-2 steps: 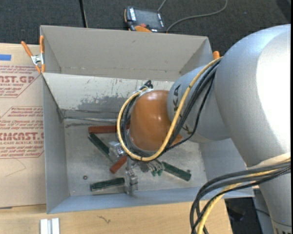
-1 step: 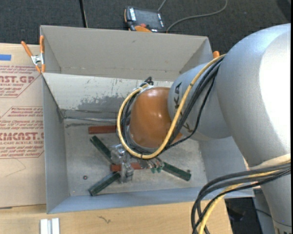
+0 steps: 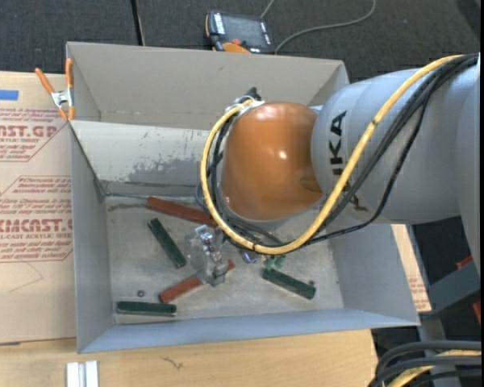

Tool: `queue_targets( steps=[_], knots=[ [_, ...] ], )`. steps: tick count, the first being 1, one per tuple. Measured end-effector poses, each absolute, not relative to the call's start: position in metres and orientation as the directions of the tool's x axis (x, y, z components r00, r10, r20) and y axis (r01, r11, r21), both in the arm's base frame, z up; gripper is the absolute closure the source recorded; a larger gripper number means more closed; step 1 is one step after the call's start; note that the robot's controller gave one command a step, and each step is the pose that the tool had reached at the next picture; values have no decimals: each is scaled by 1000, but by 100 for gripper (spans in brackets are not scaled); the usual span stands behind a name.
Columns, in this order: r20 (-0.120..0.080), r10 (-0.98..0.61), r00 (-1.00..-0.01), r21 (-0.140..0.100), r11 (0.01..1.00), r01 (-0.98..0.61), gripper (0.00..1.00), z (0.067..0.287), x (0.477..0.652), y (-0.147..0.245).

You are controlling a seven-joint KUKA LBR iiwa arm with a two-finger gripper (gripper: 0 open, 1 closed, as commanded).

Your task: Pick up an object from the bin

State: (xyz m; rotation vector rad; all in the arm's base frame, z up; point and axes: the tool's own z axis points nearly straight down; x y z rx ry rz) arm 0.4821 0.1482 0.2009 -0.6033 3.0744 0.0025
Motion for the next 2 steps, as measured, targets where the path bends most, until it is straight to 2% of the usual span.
queue_targets(
  steps=[1, 2],
  knots=[
    [-2, -377, -926, 0, 926, -377, 0, 196, 481, 147],
    [2, -684, -730, 3, 730, -684, 0, 67, 508, 193]
  ],
)
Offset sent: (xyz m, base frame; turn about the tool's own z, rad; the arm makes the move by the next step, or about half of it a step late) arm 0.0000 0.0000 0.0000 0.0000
